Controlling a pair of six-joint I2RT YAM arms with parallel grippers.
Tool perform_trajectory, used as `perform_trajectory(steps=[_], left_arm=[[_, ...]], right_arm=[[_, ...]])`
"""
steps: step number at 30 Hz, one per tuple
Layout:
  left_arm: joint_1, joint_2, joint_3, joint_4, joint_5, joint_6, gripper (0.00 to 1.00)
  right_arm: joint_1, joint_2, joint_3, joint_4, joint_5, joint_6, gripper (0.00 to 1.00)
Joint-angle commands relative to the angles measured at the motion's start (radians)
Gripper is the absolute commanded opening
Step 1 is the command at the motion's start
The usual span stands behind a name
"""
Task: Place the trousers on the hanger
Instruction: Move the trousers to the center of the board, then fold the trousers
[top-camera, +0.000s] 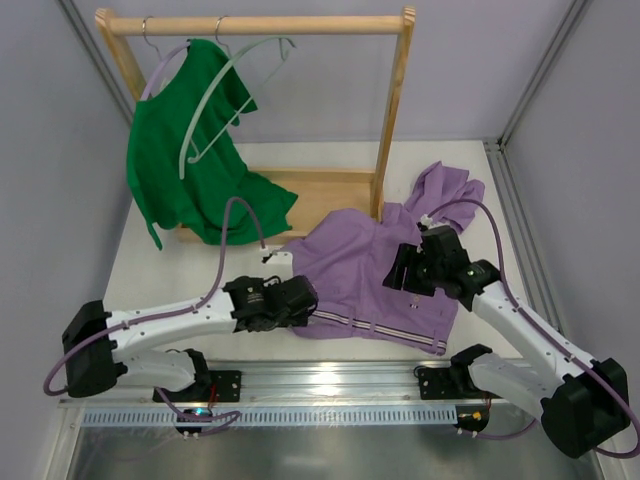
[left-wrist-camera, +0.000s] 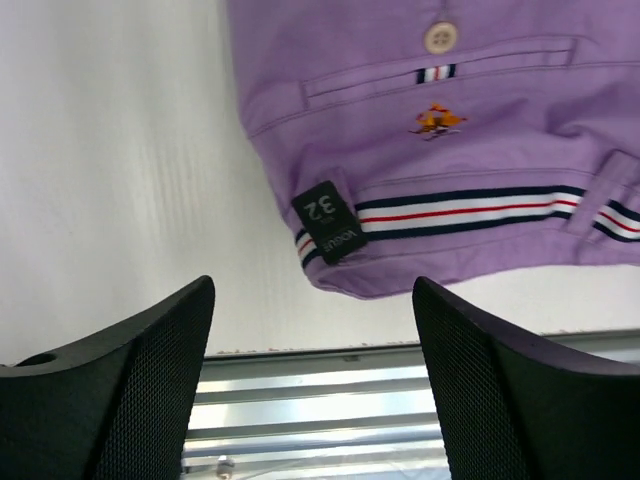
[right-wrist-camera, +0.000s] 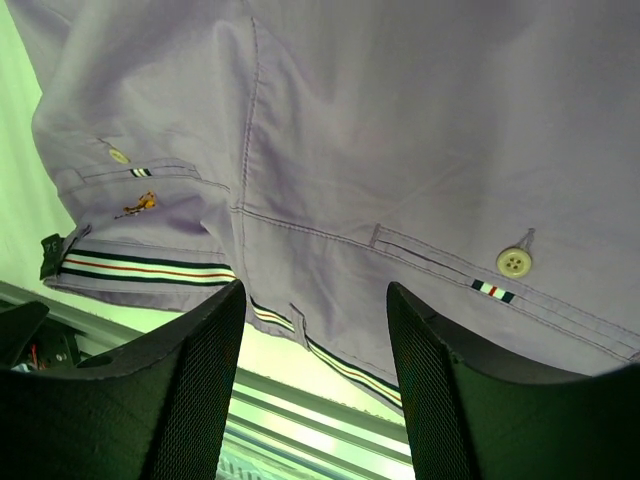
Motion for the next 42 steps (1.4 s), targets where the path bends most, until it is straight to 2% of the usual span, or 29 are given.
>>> perform_trajectory(steps=[1, 3, 8, 12, 18, 23, 25, 26, 30, 32, 35, 38, 42], left_arm=[[0.038, -0.072, -0.055, 0.139, 0.113, -0.007, 0.82], [0.096, -0.089, -0.092, 0.205, 0.201, -0.01, 0.82], [0.202, -0.125, -0.196, 0.3, 0.311, -0.051, 0.86], [0.227, -0.154, -0.251, 0.351, 0.317, -0.098, 0.88], [0.234, -0.097, -0.282, 0.443, 0.334, -0.154, 0.84], [0.234, -0.025, -0.304, 0.486, 0.335, -0.183, 0.68], [0.234, -0.01, -0.321, 0.483, 0.329, -0.197, 0.51], [0.234, -0.01, -0.328, 0.487, 0.329, -0.2, 0.33], [0.234, -0.026, -0.324, 0.463, 0.309, -0.187, 0.01], [0.234, -0.039, -0.289, 0.431, 0.297, -0.15, 0.0], [0.234, -0.051, -0.256, 0.372, 0.271, -0.116, 0.01], [0.234, -0.091, -0.262, 0.363, 0.263, -0.098, 0.0], [0.234, -0.144, -0.273, 0.381, 0.278, -0.069, 0.01]], right_arm=[[0.005, -0.013, 0.04, 0.051, -0.014, -0.002, 0.62], [0.005, -0.022, 0.034, 0.065, -0.026, -0.015, 0.62], [0.005, -0.059, 0.032, 0.079, -0.049, -0.047, 0.64], [0.005, -0.079, 0.021, 0.1, -0.067, -0.059, 0.64], [0.004, -0.076, -0.005, 0.123, -0.064, -0.087, 0.65], [0.005, -0.047, 0.049, 0.117, -0.052, -0.127, 0.66], [0.005, -0.033, 0.084, 0.161, -0.072, -0.148, 0.7], [0.01, -0.028, 0.098, 0.195, -0.072, -0.151, 0.71], [0.011, 0.048, 0.228, 0.206, 0.009, -0.194, 0.83], [0.01, 0.113, 0.267, 0.214, 0.092, -0.21, 0.87], [-0.03, 0.23, 0.371, 0.183, 0.178, -0.207, 0.87], [-0.131, 0.312, 0.449, 0.163, 0.18, -0.171, 0.87], [-0.254, 0.413, 0.515, 0.162, 0.224, -0.145, 0.78]])
